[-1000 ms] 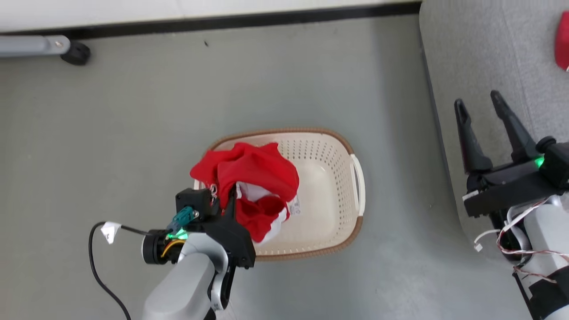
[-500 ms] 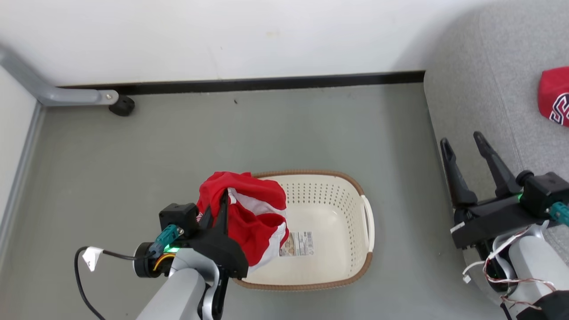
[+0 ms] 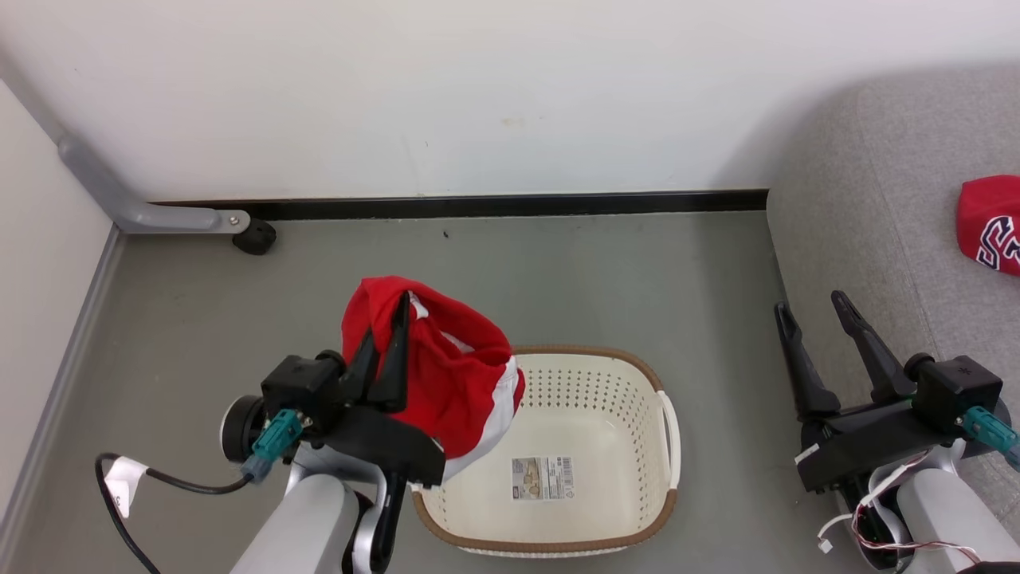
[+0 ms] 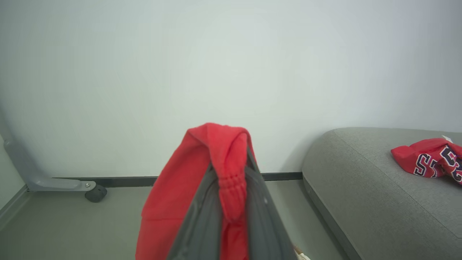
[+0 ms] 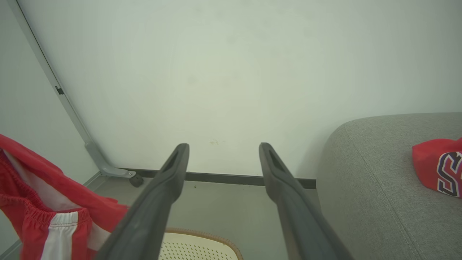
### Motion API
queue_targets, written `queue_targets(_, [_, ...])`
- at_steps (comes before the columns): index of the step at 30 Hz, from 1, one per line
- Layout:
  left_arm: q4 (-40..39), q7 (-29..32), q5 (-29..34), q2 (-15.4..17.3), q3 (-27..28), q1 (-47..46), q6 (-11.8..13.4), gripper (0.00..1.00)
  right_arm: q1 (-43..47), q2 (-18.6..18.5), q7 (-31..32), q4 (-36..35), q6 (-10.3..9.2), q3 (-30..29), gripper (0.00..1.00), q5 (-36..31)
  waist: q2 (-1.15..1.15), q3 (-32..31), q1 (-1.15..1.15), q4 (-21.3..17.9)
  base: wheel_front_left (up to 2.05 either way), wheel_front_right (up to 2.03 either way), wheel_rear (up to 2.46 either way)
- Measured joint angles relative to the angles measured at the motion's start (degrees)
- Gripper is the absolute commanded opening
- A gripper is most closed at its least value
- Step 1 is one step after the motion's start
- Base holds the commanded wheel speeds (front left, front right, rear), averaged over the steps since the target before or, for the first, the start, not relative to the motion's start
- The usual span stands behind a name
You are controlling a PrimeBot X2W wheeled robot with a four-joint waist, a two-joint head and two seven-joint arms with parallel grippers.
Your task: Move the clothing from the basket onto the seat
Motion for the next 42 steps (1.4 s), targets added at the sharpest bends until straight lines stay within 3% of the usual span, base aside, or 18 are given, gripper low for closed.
queue_targets(15, [-18.23,-0.01,6.46,0.60,1.63,0.29,-1.63,0.00,0.59,1.01,0.00,1.00,0.00,-0.25,1.00,-0.93,0.01,-1.61,0.01,0.07,0.00,0.00,0.00])
queue_targets(32, [-23.45,-0.01,8.67,-1.51,0.23,0.23,-3.35,0.00,0.90,1.43,0.00,0.78,0.00,1.05,1.00,-0.94,0.01,-2.03,0.01,-0.42,0.00,0.00,0.00])
queue_targets(42, [-23.65,-0.02,10.07,-1.91,0.49,0.08,-4.16,0.00,-0.47,1.62,0.00,-7.72,0.00,9.91,1.00,1.15,0.01,-1.85,0.01,-0.58,0.00,0.00,0.00])
